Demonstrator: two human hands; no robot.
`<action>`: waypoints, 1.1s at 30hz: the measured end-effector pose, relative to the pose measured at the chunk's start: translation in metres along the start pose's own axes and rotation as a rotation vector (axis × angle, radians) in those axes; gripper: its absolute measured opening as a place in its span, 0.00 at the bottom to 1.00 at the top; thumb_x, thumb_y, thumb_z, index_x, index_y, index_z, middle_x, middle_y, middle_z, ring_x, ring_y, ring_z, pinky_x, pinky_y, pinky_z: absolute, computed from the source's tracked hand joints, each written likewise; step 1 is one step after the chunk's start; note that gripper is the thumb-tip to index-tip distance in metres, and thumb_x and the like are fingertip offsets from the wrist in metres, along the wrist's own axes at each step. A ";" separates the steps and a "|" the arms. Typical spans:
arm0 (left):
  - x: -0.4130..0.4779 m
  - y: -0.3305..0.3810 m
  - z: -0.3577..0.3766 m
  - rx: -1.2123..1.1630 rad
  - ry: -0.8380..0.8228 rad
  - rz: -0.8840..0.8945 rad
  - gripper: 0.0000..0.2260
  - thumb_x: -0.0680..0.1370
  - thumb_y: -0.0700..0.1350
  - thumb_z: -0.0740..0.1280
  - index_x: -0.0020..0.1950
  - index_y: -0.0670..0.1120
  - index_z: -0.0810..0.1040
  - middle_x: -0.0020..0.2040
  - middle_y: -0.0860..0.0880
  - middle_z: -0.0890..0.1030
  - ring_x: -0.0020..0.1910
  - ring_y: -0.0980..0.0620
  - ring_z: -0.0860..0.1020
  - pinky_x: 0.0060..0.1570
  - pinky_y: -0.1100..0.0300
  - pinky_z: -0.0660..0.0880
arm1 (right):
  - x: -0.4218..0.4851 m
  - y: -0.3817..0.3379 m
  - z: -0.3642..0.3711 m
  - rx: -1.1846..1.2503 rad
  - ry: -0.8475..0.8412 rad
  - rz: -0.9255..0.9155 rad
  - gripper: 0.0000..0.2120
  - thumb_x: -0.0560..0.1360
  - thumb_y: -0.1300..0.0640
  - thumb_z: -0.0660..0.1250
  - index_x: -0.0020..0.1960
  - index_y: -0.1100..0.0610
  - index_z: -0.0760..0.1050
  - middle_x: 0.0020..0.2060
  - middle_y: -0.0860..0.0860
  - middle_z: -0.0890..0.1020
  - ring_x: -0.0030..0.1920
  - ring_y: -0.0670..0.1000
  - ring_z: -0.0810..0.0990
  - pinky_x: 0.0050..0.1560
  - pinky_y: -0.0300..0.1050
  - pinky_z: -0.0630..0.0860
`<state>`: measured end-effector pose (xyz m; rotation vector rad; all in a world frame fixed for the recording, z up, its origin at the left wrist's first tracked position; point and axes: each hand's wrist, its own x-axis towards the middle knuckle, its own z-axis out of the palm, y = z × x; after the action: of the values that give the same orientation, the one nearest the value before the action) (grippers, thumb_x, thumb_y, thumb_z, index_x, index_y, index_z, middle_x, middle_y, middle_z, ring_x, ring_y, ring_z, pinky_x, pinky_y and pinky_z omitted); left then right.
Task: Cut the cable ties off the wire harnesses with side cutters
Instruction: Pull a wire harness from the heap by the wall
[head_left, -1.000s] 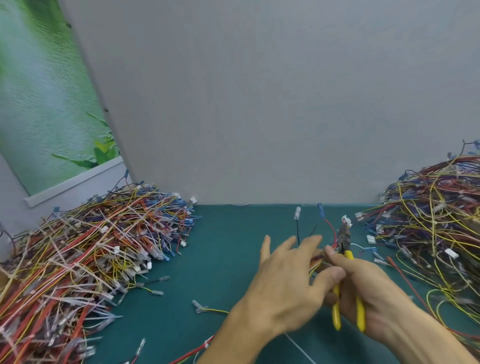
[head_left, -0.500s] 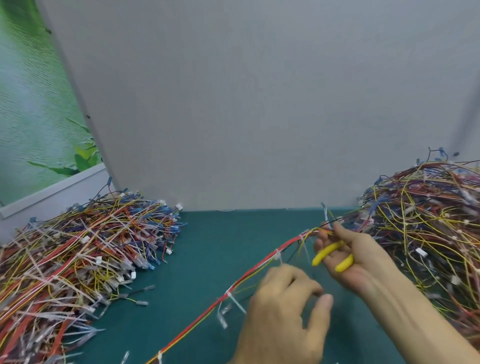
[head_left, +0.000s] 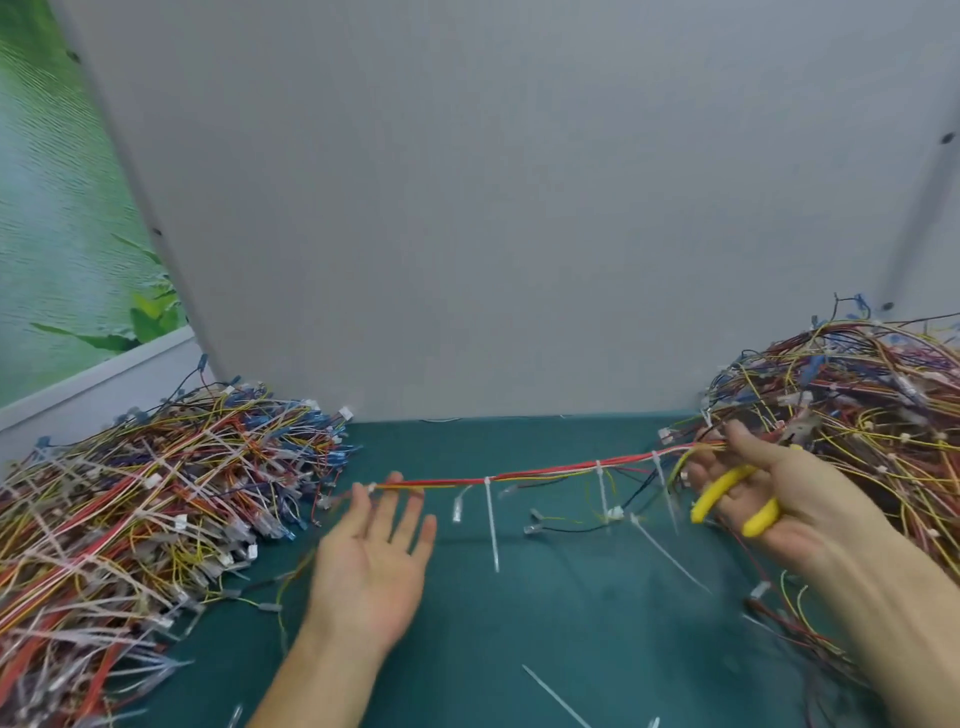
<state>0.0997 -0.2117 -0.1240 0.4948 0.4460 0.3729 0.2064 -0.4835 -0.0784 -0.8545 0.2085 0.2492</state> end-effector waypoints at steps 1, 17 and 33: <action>0.005 0.006 0.004 0.010 -0.014 0.036 0.06 0.80 0.47 0.61 0.50 0.47 0.75 0.51 0.50 0.82 0.57 0.48 0.78 0.60 0.49 0.70 | -0.002 0.001 -0.001 -0.036 -0.014 0.004 0.11 0.81 0.61 0.58 0.41 0.61 0.72 0.26 0.54 0.80 0.26 0.49 0.82 0.27 0.43 0.80; 0.043 0.065 0.060 0.167 -0.153 0.337 0.10 0.82 0.41 0.59 0.43 0.48 0.76 0.36 0.54 0.81 0.36 0.57 0.82 0.40 0.58 0.78 | 0.016 -0.010 0.025 0.026 -0.561 -0.293 0.13 0.73 0.65 0.58 0.41 0.56 0.82 0.44 0.52 0.85 0.44 0.51 0.85 0.48 0.46 0.81; 0.050 0.021 -0.001 0.151 -0.004 0.313 0.08 0.82 0.42 0.59 0.44 0.44 0.75 0.42 0.49 0.79 0.41 0.50 0.82 0.41 0.49 0.79 | 0.035 0.034 -0.017 -1.244 0.107 -0.187 0.05 0.77 0.60 0.64 0.44 0.62 0.72 0.41 0.62 0.80 0.36 0.59 0.80 0.38 0.50 0.75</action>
<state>0.1366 -0.1721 -0.1292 0.7156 0.3944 0.6426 0.2284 -0.4703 -0.1230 -2.1126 0.0487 0.1377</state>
